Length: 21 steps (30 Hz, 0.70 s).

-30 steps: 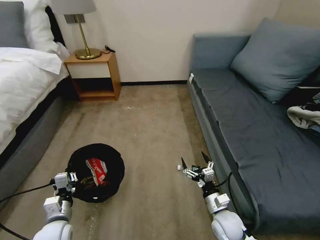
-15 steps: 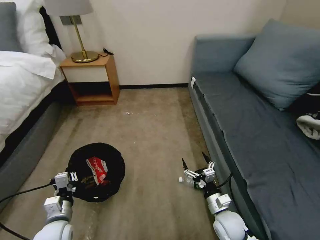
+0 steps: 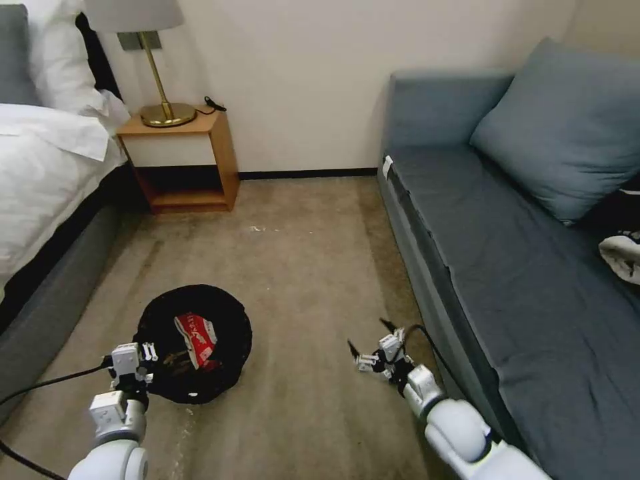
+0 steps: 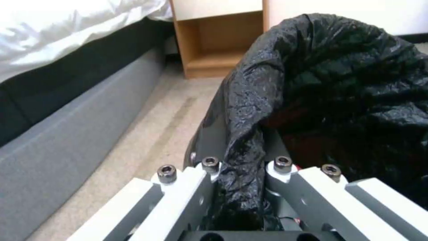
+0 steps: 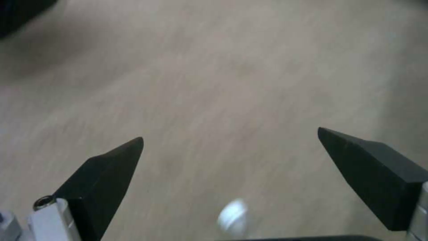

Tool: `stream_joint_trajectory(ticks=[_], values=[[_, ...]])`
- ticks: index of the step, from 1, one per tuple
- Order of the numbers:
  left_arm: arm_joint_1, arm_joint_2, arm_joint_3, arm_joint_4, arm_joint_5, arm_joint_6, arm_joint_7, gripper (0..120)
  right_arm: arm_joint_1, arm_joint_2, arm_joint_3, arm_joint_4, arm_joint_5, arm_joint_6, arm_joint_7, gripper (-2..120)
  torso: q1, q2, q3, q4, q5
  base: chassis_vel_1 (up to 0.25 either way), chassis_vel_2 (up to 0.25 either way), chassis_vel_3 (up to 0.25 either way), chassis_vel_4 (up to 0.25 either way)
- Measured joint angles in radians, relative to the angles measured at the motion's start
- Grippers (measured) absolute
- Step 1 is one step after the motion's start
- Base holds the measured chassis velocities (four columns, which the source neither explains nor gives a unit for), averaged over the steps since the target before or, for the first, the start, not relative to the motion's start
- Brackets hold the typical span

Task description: Pick up the trash bin, then pick up the garbage on the floor and place it into the trash bin.

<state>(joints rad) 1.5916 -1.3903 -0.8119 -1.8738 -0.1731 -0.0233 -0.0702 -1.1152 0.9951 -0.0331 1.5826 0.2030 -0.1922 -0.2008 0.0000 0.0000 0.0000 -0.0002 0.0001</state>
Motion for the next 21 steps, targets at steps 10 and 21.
stream_joint_trajectory(ticks=[10,21], values=[[-0.005,-0.005,-0.01,0.006,0.002,0.001,0.0,7,0.192,-0.029,-0.101,-0.266,-0.114,-0.053,-0.253,100,0.0,0.0,0.0,0.0003,0.0002,0.0,0.0,0.0,0.0],[-0.021,-0.029,0.005,0.013,0.017,0.013,-0.002,7,0.236,-0.011,-0.091,-0.408,-0.219,0.057,-0.349,96,0.0,0.0,0.0,0.0008,-0.0002,0.0,0.0,0.0,0.0]])
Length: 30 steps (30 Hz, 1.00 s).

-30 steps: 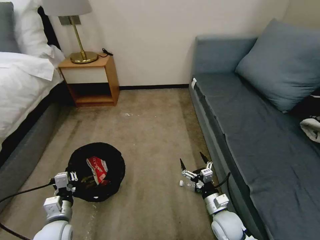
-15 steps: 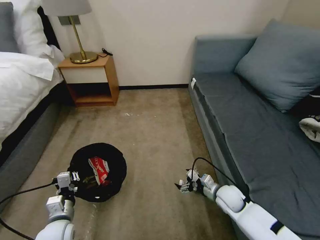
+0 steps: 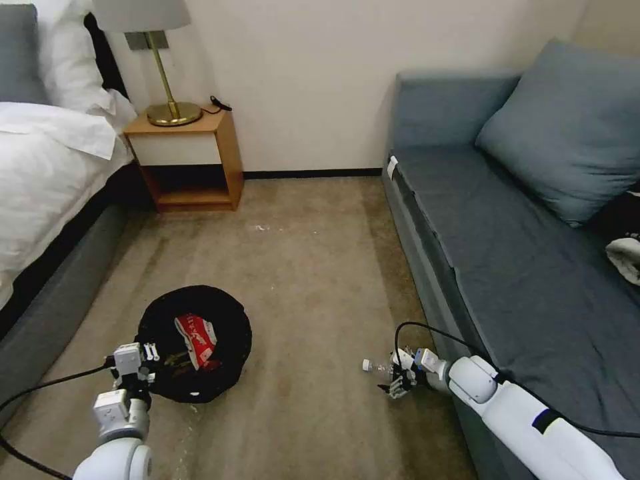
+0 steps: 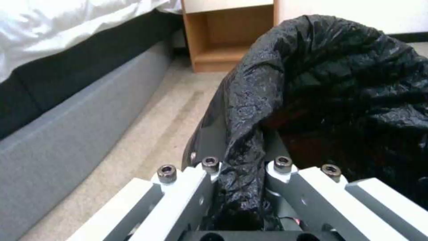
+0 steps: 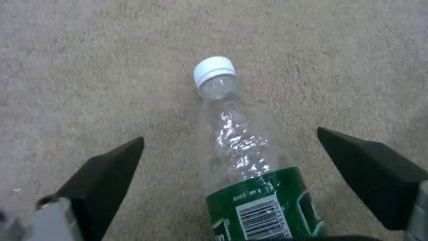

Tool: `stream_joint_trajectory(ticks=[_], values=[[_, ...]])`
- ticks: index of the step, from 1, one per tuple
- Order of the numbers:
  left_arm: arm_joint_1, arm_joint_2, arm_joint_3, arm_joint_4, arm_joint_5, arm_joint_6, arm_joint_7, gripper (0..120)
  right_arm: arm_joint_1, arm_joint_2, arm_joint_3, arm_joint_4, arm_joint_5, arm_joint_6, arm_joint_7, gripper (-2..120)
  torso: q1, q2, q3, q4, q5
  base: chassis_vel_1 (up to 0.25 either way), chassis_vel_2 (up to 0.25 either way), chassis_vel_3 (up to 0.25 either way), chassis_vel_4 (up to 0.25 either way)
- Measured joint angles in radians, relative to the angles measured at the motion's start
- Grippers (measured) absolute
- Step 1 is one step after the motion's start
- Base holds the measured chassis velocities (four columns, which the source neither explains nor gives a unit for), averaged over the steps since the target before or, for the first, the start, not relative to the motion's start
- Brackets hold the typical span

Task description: Pick up the trash bin, then pick up the garbage on the floor and place it into the trash bin.

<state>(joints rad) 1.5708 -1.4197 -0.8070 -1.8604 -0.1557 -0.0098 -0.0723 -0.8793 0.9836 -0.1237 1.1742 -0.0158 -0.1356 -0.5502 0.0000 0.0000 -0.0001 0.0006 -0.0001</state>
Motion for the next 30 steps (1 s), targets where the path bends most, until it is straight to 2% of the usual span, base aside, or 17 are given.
stream_joint_trajectory(ticks=[4,5,7,8,11,14,16,17,19,23,25,27,30], values=[[0.0,-0.003,0.002,-0.001,0.002,0.002,0.0,7,0.004,0.005,0.002,-0.023,-0.025,0.015,-0.006,92,0.0,0.0,0.0,0.0001,0.0001,0.0,0.0,0.0,0.0],[0.0,-0.004,0.003,-0.002,0.003,0.003,0.0,7,0.006,0.007,0.003,-0.042,-0.049,0.029,-0.012,82,0.0,0.0,0.0,0.0002,0.0001,0.0,0.0,0.0,0.0],[0.003,-0.004,0.001,-0.003,0.004,0.003,-0.001,7,0.004,0.009,0.019,-0.066,-0.086,0.054,-0.021,73,0.0,0.0,0.0,0.0003,0.0003,0.0,0.0,0.0,0.0],[0.003,-0.004,0.001,-0.003,0.004,0.003,-0.001,7,0.004,0.009,0.019,-0.066,-0.086,0.054,-0.021,73,0.0,0.0,0.0,0.0003,0.0003,0.0,0.0,0.0,0.0],[0.005,-0.002,0.0,-0.003,0.004,0.003,-0.001,7,-0.008,0.01,0.04,-0.069,-0.097,0.069,-0.021,58,0.0,0.0,0.0,0.0002,0.0001,0.0,0.0,0.0,0.0],[0.005,-0.002,0.0,-0.003,0.004,0.003,-0.001,7,-0.013,0.011,0.045,-0.064,-0.097,0.071,-0.02,53,0.0,0.0,0.0,0.0001,0.0001,0.0,0.0,0.0,0.0],[0.006,-0.003,0.003,-0.007,0.004,0.003,-0.002,7,-0.028,0.008,0.052,-0.032,-0.088,0.077,-0.011,40,0.0,0.0,0.0,-0.0007,0.0001,0.0,0.0,0.0,0.0],[0.006,-0.003,0.003,-0.007,0.004,0.003,-0.002,7,-0.028,0.008,0.052,-0.032,-0.088,0.077,-0.011,40,0.0,0.0,0.0,-0.0007,0.0001,0.0,0.0,0.0,0.0],[0.009,-0.004,0.005,-0.011,0.005,0.003,-0.002,7,-0.047,-0.001,0.054,0.015,-0.06,0.081,0.002,33,0.0,0.0,0.0,-0.0012,0.0001,0.0,0.0,0.0,0.0],[0.012,-0.004,0.007,-0.013,0.005,0.003,-0.002,7,-0.064,-0.009,0.054,0.068,-0.025,0.077,0.011,28,0.0,0.0,0.0,-0.002,-0.0001,0.0,0.0,0.0,0.0],[0.017,-0.007,0.013,-0.021,0.005,0.003,-0.002,7,-0.084,-0.017,0.054,0.187,0.042,0.057,0.03,22,0.0,0.0,0.0,-0.0031,-0.0005,-0.06,-0.038,-0.021,-0.014],[0.019,-0.009,0.018,-0.025,0.005,0.003,-0.001,7,-0.087,-0.019,0.053,0.239,0.067,0.048,0.037,22,0.0,0.0,0.0,-0.0029,-0.0009,-0.03,-0.017,-0.007,-0.007],[0.03,-0.018,0.024,-0.039,0.006,0.003,0.001,7,-0.084,-0.021,0.031,0.366,0.166,0.059,0.052,22,0.0,0.0,0.0,-0.0009,-0.0006,0.0,0.0,0.0,0.0]])
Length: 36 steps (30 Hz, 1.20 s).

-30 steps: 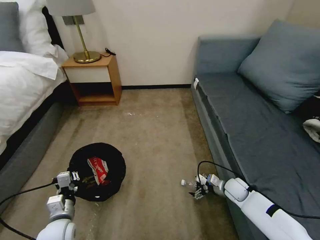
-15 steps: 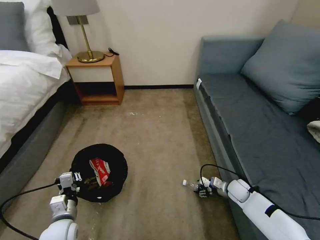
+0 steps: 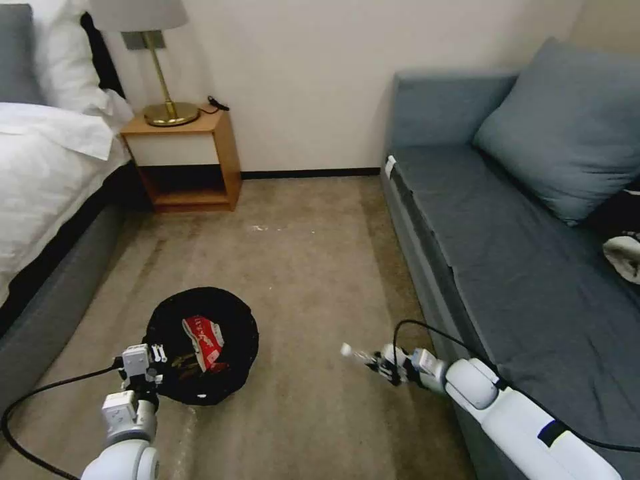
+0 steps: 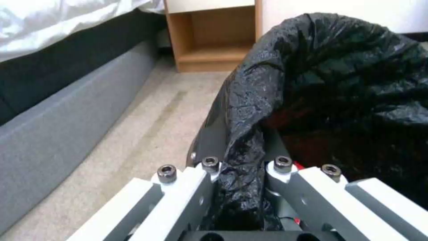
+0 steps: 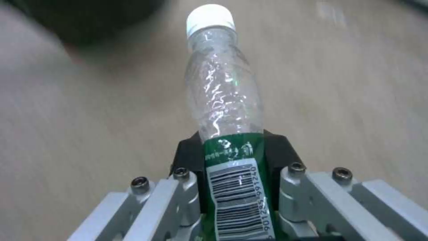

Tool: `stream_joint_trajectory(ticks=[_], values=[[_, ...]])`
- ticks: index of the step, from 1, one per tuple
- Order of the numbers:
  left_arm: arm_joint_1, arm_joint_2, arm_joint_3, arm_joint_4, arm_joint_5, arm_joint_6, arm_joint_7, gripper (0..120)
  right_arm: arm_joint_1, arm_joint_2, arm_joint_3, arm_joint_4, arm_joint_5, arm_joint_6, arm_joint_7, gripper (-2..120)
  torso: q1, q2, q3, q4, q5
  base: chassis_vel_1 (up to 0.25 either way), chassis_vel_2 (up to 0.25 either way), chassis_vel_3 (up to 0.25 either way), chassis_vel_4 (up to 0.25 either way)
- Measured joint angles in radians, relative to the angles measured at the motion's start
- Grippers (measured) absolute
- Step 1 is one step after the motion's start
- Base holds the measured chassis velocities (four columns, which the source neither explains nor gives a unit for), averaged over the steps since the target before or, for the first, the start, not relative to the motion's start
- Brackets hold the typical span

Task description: Pick up the trash bin, then pick up the garbage on the floor and place it into the trash bin.

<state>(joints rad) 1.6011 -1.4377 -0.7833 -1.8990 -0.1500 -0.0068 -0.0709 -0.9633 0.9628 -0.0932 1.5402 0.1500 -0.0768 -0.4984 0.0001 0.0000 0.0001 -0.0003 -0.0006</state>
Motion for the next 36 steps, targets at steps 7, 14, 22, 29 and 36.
stream_joint_trajectory(ticks=[7,14,22,29,36], values=[[0.018,-0.01,0.002,-0.025,-0.002,0.003,0.006,7,0.029,0.03,-0.074,0.129,0.244,0.126,0.059,22,0.0,0.0,0.0,0.0003,0.0005,0.0,0.0,0.0,0.0],[0.031,-0.013,0.009,-0.07,-0.051,0.036,0.017,7,0.067,0.141,-0.224,0.187,0.488,0.213,0.267,22,0.0,0.0,0.0,0.0005,0.0002,0.0,0.0,0.0,0.0],[0.052,-0.012,0.021,-0.148,-0.189,0.123,0.027,7,0.089,0.234,-0.329,0.119,0.52,0.331,0.258,22,0.0,0.0,0.0,0.0004,0.0005,0.0,0.0,0.0,0.0],[0.081,-0.022,0.036,-0.224,-0.313,0.213,0.033,7,0.081,0.262,-0.363,0.074,0.46,0.358,0.274,22,0.0,0.0,0.0,0.0003,0.0006,0.0,0.0,0.0,0.0],[0.084,-0.024,0.038,-0.233,-0.322,0.23,0.035,7,0.067,0.244,-0.346,0.085,0.451,0.35,0.281,45,0.0,0.0,0.0,0.0002,0.0007,0.0,0.0,0.0,0.0]])
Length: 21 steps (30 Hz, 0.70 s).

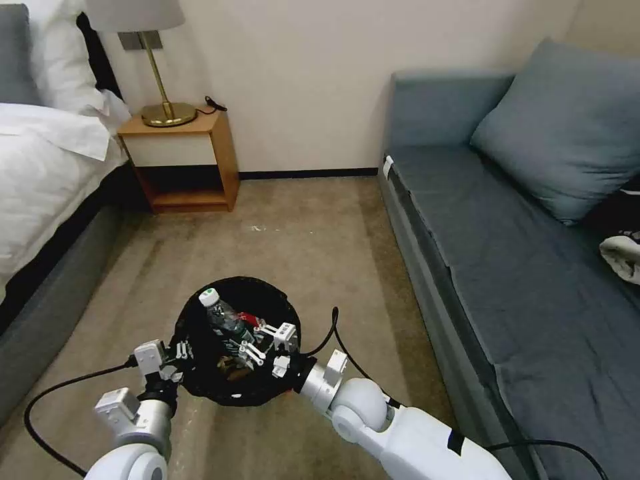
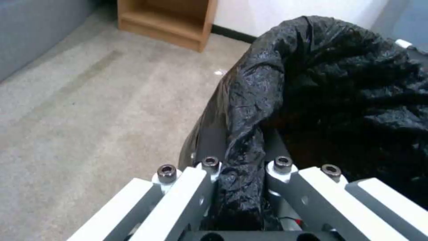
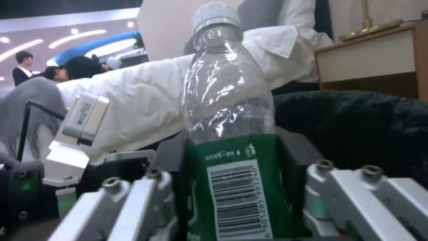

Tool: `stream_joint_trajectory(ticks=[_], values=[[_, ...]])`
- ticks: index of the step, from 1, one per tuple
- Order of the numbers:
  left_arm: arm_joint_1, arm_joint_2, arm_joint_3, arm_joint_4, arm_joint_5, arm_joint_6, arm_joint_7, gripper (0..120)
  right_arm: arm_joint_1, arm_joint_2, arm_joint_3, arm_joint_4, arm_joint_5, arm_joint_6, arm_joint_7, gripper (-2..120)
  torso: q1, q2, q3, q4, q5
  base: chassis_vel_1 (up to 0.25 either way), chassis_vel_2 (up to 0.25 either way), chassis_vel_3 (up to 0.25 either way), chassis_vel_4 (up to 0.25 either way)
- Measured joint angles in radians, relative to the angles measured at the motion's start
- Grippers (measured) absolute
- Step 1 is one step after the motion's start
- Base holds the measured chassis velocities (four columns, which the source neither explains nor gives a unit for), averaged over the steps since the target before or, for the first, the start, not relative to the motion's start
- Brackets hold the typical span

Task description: Pick up the trash bin, then pick up the garbage on the floor and place it into the trash bin.

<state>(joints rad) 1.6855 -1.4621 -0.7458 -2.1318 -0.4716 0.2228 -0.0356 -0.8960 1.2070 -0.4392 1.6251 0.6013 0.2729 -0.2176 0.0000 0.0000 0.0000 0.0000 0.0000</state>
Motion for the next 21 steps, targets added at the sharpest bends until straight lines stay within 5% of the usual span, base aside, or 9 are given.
stream_joint_trajectory(ticks=[7,8,12,17,21], values=[[-0.004,-0.003,0.001,-0.007,-0.015,0.01,0.0,7,-0.013,-0.013,0.01,0.028,0.001,-0.004,-0.001,61,0.0,0.0,0.0,0.0,0.0,0.0,0.0,0.0,0.0],[-0.005,-0.002,0.001,-0.009,-0.021,0.013,0.0,7,-0.018,-0.018,0.013,0.042,0.001,-0.006,-0.002,73,0.0,0.0,0.0,0.0,0.0,0.0,0.0,0.0,0.0],[-0.008,-0.001,-0.002,-0.011,-0.032,0.016,0.0,7,-0.032,-0.026,0.032,0.067,0.001,-0.009,-0.009,90,0.0,0.0,0.0,0.0,0.0,0.0,0.0,0.0,0.0],[-0.016,0.0,-0.01,-0.01,-0.05,0.016,-0.008,7,-0.048,-0.027,0.06,0.085,-0.011,-0.003,-0.012,99,0.0,0.0,0.0,0.0001,0.0,0.0,0.0,0.0,0.0],[-0.057,0.003,-0.037,0.028,-0.157,0.011,-0.087,7,-0.085,-0.021,0.142,0.138,-0.053,0.027,0.024,100,0.0,0.0,0.0,0.0001,0.0,0.0,0.0,0.0,0.0]])
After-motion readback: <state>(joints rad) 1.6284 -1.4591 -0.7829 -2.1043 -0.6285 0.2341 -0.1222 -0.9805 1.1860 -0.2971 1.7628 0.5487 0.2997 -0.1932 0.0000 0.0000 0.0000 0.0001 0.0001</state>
